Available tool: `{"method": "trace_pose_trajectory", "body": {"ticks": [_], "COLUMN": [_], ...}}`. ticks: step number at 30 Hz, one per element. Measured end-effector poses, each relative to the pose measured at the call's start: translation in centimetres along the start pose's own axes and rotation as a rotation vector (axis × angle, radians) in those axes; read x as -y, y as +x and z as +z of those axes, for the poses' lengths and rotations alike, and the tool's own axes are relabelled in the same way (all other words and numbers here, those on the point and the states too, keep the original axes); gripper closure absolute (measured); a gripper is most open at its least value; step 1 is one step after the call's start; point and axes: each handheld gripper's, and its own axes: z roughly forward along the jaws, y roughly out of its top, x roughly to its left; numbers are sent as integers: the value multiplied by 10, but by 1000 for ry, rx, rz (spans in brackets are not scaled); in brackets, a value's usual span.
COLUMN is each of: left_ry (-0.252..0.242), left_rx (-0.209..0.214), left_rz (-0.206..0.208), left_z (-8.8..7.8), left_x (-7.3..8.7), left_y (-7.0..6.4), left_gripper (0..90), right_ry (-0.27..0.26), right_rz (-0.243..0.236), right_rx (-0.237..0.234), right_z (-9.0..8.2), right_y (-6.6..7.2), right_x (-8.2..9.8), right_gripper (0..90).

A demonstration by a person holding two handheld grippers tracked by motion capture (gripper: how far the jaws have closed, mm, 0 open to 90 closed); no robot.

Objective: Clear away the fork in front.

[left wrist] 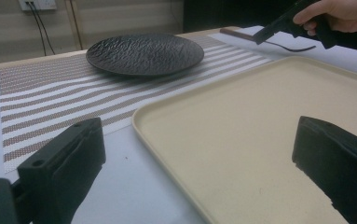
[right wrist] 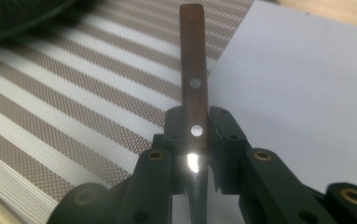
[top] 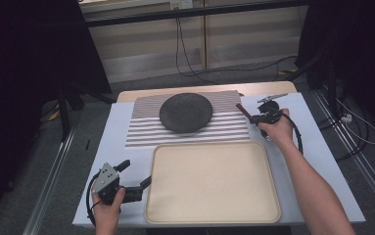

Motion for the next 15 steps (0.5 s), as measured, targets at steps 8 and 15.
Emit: {"method": "trace_pose_trajectory", "body": {"ticks": [8, 15], "left_ry": [-12, -19], "left_rx": [-2, 13], "left_rz": [-22, -29], "left_z": [-2, 0], "left_x": [-2, -5], "left_y": [3, -1], "left_gripper": [26, 25], "right_ry": [-68, -155], "right_rz": [-12, 1], "right_rx": [-23, -102], "right_z": [-29, -56], "right_y": [3, 18], "right_x": [-1, 10], "right_gripper": [785, 784]}}
